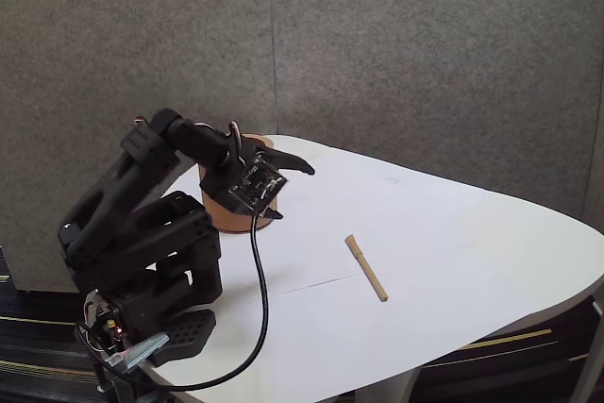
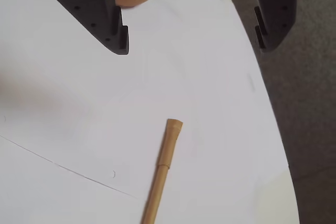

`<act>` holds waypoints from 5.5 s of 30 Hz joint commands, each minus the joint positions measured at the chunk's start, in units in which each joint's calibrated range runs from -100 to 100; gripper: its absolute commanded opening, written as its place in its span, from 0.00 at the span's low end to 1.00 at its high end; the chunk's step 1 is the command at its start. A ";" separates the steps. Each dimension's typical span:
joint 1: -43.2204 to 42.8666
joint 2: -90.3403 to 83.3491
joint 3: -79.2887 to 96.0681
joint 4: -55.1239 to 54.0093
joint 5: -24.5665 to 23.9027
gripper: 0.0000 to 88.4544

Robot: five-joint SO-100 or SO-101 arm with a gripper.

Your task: Grab the pen and put it in the pen holder.

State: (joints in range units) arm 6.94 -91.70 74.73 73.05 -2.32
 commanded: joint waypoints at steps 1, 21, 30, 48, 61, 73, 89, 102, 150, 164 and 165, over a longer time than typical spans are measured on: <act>0.45 5.37 -8.30 -0.59 -0.18 0.39; 10.41 77.67 -48.74 -0.68 -0.23 0.39; 12.53 88.33 -59.12 -0.25 -0.23 0.39; 11.87 95.32 -60.38 -0.17 0.24 0.39; 11.87 98.66 -62.45 0.08 0.24 0.39; 11.73 97.03 -60.02 -0.76 0.14 0.39; 11.95 78.89 -47.74 -9.66 0.14 0.39; 10.63 78.40 -28.52 -25.68 0.24 0.39; 11.65 97.52 -46.57 -11.44 -0.18 0.39; 11.80 103.86 -52.44 -4.15 -0.23 0.39; 11.87 104.27 -53.61 -3.14 -0.23 0.39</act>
State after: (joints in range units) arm 18.69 11.18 23.92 66.69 -2.32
